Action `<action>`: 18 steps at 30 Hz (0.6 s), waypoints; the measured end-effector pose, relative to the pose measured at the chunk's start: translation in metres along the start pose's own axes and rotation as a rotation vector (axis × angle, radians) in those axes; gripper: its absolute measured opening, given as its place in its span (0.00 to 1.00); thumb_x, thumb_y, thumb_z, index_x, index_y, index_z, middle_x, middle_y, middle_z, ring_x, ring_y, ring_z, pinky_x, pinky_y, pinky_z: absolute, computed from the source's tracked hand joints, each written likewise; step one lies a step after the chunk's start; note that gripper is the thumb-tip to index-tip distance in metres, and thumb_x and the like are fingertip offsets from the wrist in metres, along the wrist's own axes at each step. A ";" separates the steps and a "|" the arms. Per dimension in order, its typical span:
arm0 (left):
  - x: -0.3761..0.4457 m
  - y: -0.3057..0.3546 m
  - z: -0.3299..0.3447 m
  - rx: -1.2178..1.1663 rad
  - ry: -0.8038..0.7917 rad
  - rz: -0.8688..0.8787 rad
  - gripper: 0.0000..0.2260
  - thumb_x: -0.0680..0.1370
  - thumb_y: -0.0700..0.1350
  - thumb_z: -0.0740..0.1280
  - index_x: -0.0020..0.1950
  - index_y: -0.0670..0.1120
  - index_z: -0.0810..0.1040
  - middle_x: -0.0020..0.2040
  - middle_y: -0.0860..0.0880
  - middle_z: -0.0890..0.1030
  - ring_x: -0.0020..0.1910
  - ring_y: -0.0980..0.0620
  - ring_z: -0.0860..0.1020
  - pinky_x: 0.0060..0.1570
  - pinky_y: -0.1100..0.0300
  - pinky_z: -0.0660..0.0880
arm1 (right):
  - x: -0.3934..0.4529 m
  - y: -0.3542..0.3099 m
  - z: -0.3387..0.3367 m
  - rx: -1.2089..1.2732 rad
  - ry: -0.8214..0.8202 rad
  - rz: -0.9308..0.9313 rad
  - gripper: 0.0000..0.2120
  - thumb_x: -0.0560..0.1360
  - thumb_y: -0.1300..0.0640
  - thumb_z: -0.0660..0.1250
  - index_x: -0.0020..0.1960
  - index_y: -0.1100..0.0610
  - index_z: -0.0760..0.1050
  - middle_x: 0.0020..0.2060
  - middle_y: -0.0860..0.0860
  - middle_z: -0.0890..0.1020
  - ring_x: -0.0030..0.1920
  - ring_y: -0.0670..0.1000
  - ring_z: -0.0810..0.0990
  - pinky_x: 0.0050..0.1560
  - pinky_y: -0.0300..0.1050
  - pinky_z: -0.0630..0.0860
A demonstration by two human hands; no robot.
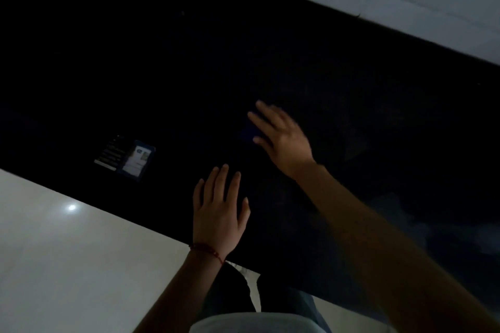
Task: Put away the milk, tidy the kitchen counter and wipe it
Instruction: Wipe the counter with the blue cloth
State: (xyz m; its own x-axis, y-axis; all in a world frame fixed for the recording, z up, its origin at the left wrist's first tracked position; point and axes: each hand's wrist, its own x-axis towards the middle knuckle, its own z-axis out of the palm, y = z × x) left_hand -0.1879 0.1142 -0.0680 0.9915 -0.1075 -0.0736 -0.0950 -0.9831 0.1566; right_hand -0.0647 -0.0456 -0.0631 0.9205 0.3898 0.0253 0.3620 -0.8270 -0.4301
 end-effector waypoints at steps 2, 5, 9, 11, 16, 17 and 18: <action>0.000 0.001 -0.001 0.001 0.006 0.002 0.21 0.75 0.52 0.55 0.63 0.44 0.73 0.65 0.41 0.75 0.65 0.41 0.73 0.63 0.41 0.68 | 0.020 0.003 -0.003 0.017 0.052 0.209 0.23 0.79 0.53 0.58 0.73 0.53 0.60 0.75 0.53 0.58 0.75 0.57 0.56 0.73 0.55 0.58; 0.000 0.001 -0.002 0.004 0.006 0.002 0.21 0.74 0.52 0.55 0.63 0.44 0.74 0.64 0.41 0.76 0.64 0.42 0.74 0.62 0.41 0.69 | 0.016 -0.022 0.010 0.056 0.069 0.207 0.23 0.79 0.54 0.59 0.72 0.53 0.60 0.75 0.53 0.58 0.75 0.58 0.54 0.73 0.56 0.58; -0.001 -0.001 0.000 0.002 0.023 0.007 0.21 0.74 0.52 0.55 0.63 0.44 0.74 0.64 0.41 0.76 0.64 0.42 0.74 0.62 0.42 0.69 | -0.018 0.004 0.000 -0.045 -0.013 -0.031 0.22 0.77 0.53 0.61 0.71 0.53 0.64 0.73 0.55 0.63 0.73 0.59 0.61 0.71 0.57 0.63; 0.000 -0.001 0.001 -0.003 0.025 0.006 0.22 0.74 0.53 0.55 0.63 0.44 0.73 0.64 0.41 0.76 0.64 0.42 0.74 0.62 0.41 0.69 | -0.009 0.023 -0.009 -0.077 0.073 0.171 0.23 0.78 0.53 0.60 0.71 0.53 0.62 0.74 0.54 0.61 0.73 0.58 0.60 0.72 0.55 0.62; 0.000 0.000 0.001 -0.011 0.016 -0.004 0.22 0.74 0.53 0.54 0.63 0.45 0.73 0.65 0.41 0.75 0.64 0.41 0.73 0.62 0.42 0.68 | -0.028 -0.013 0.012 -0.017 0.097 0.187 0.22 0.78 0.54 0.60 0.72 0.53 0.63 0.74 0.53 0.61 0.74 0.59 0.58 0.72 0.55 0.60; -0.001 0.000 0.001 -0.008 0.016 0.000 0.22 0.74 0.53 0.54 0.63 0.45 0.73 0.65 0.41 0.75 0.65 0.41 0.73 0.62 0.42 0.69 | -0.044 -0.015 0.013 -0.013 0.041 0.068 0.23 0.77 0.54 0.61 0.71 0.52 0.63 0.73 0.53 0.62 0.73 0.59 0.59 0.71 0.55 0.61; -0.001 0.001 0.000 -0.010 0.012 0.001 0.22 0.75 0.53 0.54 0.64 0.45 0.72 0.65 0.41 0.75 0.65 0.41 0.73 0.63 0.42 0.68 | -0.058 -0.008 0.009 -0.016 -0.013 -0.020 0.23 0.77 0.54 0.62 0.71 0.52 0.64 0.73 0.53 0.63 0.73 0.59 0.60 0.70 0.56 0.63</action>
State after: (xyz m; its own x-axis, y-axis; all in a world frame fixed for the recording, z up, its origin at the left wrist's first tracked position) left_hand -0.1889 0.1138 -0.0679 0.9924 -0.1063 -0.0621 -0.0947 -0.9814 0.1668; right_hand -0.1224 -0.0576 -0.0687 0.9111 0.4117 0.0222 0.3830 -0.8252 -0.4152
